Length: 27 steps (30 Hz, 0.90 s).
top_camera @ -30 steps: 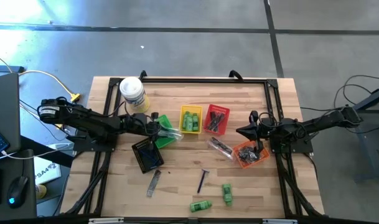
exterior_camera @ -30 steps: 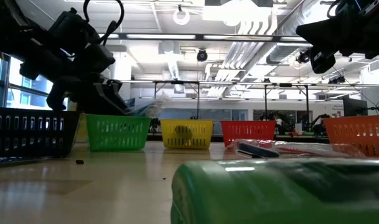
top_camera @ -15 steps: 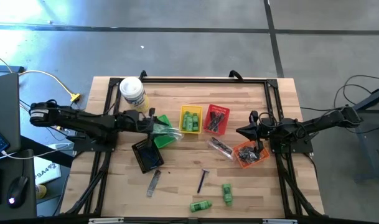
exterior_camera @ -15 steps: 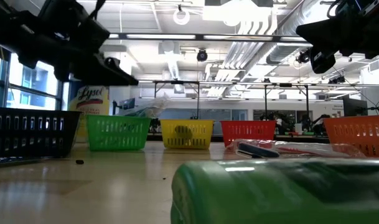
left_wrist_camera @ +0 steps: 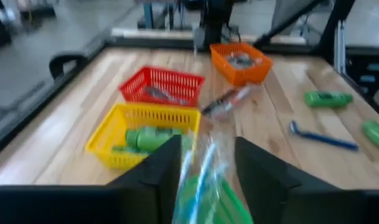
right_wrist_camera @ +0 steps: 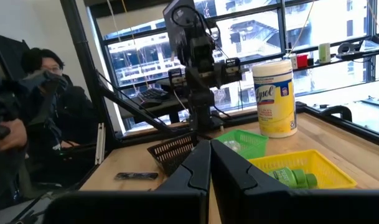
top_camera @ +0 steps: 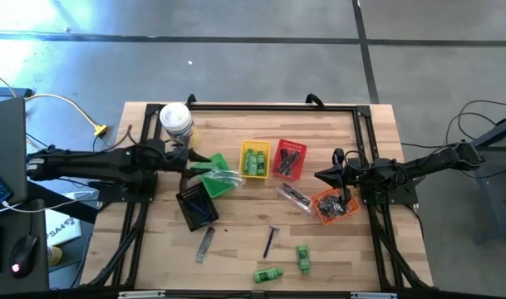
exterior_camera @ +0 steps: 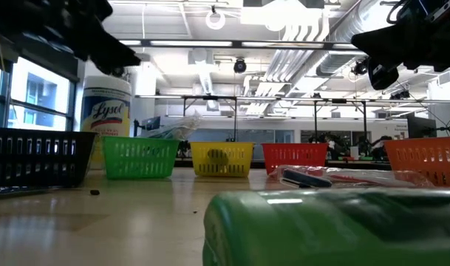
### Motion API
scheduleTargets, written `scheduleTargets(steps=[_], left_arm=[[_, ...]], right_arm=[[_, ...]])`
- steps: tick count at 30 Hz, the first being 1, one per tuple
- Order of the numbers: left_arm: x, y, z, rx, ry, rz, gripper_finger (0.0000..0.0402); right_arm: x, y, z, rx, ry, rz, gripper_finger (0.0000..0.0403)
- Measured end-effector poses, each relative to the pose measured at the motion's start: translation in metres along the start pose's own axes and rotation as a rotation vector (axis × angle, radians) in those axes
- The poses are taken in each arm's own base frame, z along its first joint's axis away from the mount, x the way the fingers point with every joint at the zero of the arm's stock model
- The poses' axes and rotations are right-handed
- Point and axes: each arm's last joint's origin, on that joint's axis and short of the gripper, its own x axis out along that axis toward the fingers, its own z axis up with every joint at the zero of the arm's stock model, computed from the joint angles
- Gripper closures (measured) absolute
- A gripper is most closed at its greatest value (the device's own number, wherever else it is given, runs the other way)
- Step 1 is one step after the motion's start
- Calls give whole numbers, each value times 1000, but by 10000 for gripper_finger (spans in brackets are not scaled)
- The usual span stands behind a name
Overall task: Pick & Place Travel size toiletries
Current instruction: Put the blue razor into the black bin
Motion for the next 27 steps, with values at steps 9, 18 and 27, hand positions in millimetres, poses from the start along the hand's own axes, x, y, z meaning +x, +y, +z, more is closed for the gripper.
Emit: scheduleTargets(steps=[9, 18, 27], left_arm=[[-42, -9, 9, 54, -38, 2, 392], [-60, -8, -14, 74, -170, 40, 400], [-57, -6, -44, 110, -158, 87, 401]], right_arm=[[2, 0, -3, -1, 24, -4, 399], [4, 0, -7, 22, 57, -12, 399], [4, 0, -7, 22, 52, -11, 399]])
